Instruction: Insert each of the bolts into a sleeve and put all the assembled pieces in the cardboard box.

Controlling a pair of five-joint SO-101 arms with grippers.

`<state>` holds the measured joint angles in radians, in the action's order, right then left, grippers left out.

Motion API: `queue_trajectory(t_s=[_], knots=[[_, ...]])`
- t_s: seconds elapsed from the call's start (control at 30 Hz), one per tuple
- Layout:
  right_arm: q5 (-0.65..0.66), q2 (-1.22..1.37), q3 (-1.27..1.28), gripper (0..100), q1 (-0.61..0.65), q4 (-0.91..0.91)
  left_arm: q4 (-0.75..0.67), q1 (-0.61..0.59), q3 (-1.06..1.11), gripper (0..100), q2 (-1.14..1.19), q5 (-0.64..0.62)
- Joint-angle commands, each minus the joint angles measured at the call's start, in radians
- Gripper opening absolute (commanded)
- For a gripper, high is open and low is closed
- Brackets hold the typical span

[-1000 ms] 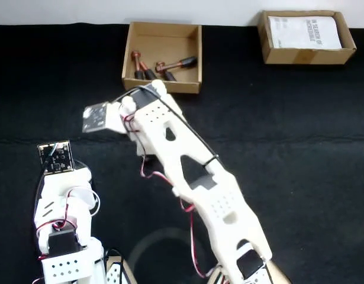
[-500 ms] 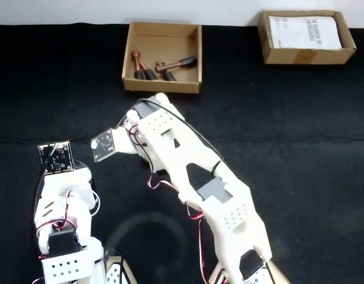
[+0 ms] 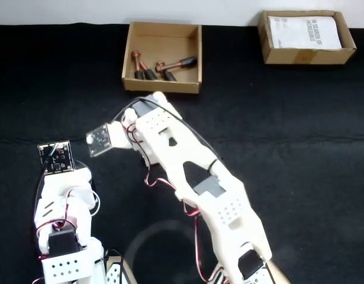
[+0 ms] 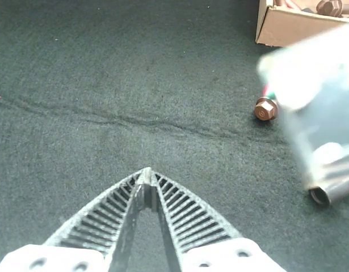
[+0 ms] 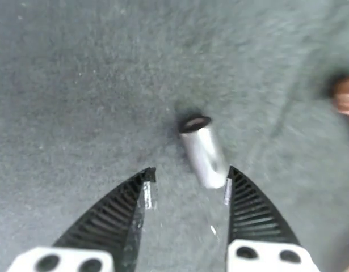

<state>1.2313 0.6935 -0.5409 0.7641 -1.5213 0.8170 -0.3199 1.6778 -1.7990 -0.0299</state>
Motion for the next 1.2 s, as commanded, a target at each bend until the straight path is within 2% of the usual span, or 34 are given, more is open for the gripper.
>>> queue_trajectory(t_s=[0.0, 0.2, 0.27, 0.33, 0.47, 0.7, 1.0, 1.17], knots=[[0.003, 0.044, -0.051, 18.0, 0.019, 0.028, 0.005, -0.012, 0.018, 2, -0.01, 0.006], [0.0, 0.148, -0.142, 16.8, 0.024, 0.053, 0.017, -0.012, 0.018, 2, -0.01, 0.006], [-0.002, 0.185, -0.18, 11.1, 0.024, 0.05, 0.017, -0.012, 0.018, 2, -0.01, 0.006], [-0.044, 0.213, -0.222, 0.9, 0.021, 0.051, 0.017, -0.012, 0.018, 2, -0.01, 0.006], [-0.143, 0.237, -0.323, 0.6, 0.005, 0.035, 0.017, -0.007, 0.018, 2, -0.01, 0.006], [-0.152, 0.177, -0.627, 0.9, -0.039, -0.14, 0.017, -0.004, 0.018, 2, -0.007, 0.005], [-0.505, 0.091, -1.052, 0.8, -0.143, -0.245, 0.052, 0.081, 0.018, 2, -0.001, 0.003], [-0.575, -0.099, -1.066, 0.8, -0.185, -0.246, 0.052, 0.082, 0.018, 2, -0.001, 0.003]])
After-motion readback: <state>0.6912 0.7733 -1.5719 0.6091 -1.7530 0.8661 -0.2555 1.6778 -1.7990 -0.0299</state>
